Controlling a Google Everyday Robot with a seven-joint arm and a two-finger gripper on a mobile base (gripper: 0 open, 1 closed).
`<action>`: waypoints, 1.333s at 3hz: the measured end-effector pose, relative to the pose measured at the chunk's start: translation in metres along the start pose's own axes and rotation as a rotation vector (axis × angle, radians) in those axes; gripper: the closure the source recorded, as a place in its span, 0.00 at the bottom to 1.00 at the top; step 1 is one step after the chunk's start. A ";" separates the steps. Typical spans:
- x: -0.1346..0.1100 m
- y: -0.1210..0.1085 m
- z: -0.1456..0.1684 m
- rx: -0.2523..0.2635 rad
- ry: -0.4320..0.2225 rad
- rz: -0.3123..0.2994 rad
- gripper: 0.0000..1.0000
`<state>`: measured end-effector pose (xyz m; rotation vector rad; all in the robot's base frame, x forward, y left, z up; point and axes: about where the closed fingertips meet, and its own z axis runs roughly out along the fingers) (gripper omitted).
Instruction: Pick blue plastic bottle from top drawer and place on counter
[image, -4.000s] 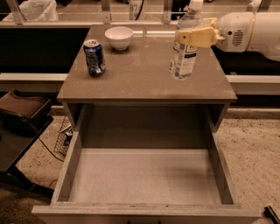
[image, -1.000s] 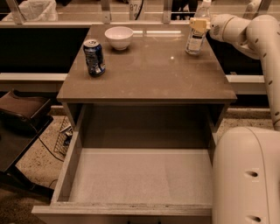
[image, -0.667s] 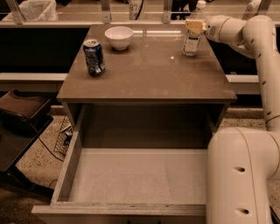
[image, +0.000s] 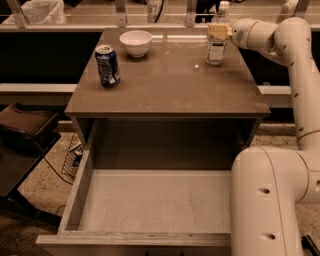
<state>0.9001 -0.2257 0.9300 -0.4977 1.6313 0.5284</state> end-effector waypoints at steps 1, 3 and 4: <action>0.000 0.000 0.000 0.000 0.000 0.000 0.59; -0.001 0.000 0.000 0.000 0.000 0.000 0.13; 0.000 0.002 0.003 -0.004 0.002 0.001 0.00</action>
Offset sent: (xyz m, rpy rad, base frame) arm 0.0000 0.0001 0.0003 0.0000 0.0000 0.0001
